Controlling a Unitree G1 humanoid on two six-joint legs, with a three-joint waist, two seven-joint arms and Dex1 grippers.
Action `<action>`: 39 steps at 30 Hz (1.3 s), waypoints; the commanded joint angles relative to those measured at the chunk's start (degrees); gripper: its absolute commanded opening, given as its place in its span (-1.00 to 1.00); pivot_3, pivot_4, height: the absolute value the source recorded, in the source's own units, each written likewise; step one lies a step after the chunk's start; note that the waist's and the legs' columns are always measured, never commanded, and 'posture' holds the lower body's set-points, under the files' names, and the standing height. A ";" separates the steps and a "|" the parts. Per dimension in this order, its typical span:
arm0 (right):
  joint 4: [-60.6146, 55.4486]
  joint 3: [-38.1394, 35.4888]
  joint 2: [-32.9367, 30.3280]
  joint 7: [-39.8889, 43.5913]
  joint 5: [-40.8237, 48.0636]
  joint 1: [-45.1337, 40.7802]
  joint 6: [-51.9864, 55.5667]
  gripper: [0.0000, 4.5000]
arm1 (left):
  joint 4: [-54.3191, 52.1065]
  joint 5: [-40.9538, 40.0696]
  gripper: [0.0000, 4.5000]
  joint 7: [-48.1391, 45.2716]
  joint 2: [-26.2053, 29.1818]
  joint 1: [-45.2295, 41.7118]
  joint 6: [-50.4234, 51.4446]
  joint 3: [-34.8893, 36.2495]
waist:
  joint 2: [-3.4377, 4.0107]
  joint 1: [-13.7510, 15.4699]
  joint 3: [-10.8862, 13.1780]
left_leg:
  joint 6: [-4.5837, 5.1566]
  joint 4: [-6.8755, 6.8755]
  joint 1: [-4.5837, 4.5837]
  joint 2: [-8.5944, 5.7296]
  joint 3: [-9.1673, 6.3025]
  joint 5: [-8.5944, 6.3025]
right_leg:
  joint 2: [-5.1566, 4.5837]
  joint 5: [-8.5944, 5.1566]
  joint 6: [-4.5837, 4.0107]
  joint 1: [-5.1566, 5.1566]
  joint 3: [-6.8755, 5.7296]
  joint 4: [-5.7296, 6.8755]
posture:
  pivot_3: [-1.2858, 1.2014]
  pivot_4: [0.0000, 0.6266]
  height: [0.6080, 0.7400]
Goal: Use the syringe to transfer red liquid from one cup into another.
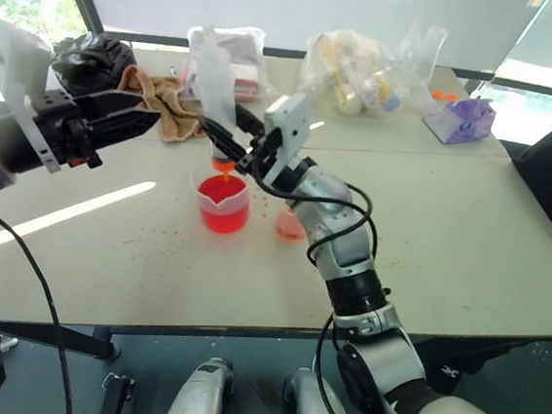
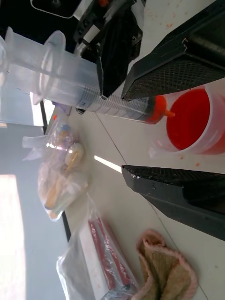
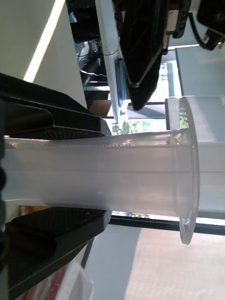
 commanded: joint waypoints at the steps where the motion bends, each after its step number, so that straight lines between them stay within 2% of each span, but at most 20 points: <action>1: -8.14 -2.58 -2.69 -0.68 2.80 -1.95 3.83 -0.40 | 1.53 0.96 0.03 -0.31 -0.94 -3.42 -3.56 -2.58 | 0.00 0.13 0.00 | 0.00 0.00 0.00 0.00 0.01 0.00 | 0.00 0.00 0.00 0.00 0.01 0.00 | 0.03 -0.52 0.94; 7: -17.46 -6.04 -9.71 -3.79 3.76 0.24 10.64 -0.40 | 6.32 3.85 0.03 -2.94 -4.43 -8.00 -7.94 -9.44 | -0.01 0.72 0.00 | 0.00 -0.01 0.00 0.00 0.06 0.00 | 0.00 0.00 0.00 -0.02 0.01 -0.01 | 0.03 -0.52 0.94; 13: -24.67 -7.26 -14.39 -7.47 3.04 7.10 14.79 -0.40 | 12.99 7.28 0.03 -5.84 -9.91 -16.14 -12.37 -16.25 | -0.03 0.97 -0.01 | 0.02 0.02 -0.02 -0.02 0.09 0.01 | -0.01 0.00 -0.01 0.01 0.01 -0.02 | 0.03 -0.52 0.94; 19: -27.98 -5.32 -14.87 -9.82 2.00 12.15 15.24 -0.40 | 17.66 9.34 0.03 -7.92 -14.60 -23.86 -14.50 -19.95 | -0.02 0.66 0.00 | 0.04 0.01 -0.03 0.00 0.10 0.02 | 0.04 0.00 0.00 -0.02 -0.02 -0.01 | 0.03 -0.52 0.94; 29: -28.86 -3.26 -13.97 -12.14 1.50 14.64 14.69 -0.40 | 29.39 14.03 0.03 -11.22 -20.42 -35.24 -18.42 -22.54 | -0.04 0.83 0.01 | 0.05 0.05 -0.03 -0.02 0.10 0.02 | 0.05 0.00 0.01 0.02 -0.04 0.00 | 0.03 -0.52 0.94; 39: -28.47 -2.85 -13.67 -12.64 1.14 15.48 14.14 -0.40 | 29.96 14.70 0.03 -16.37 -21.45 -36.86 -17.02 -23.49 | -0.04 0.62 0.01 | 0.05 0.05 -0.03 -0.01 0.08 0.03 | 0.07 0.00 0.01 0.01 -0.04 0.01 | 0.03 -0.52 0.94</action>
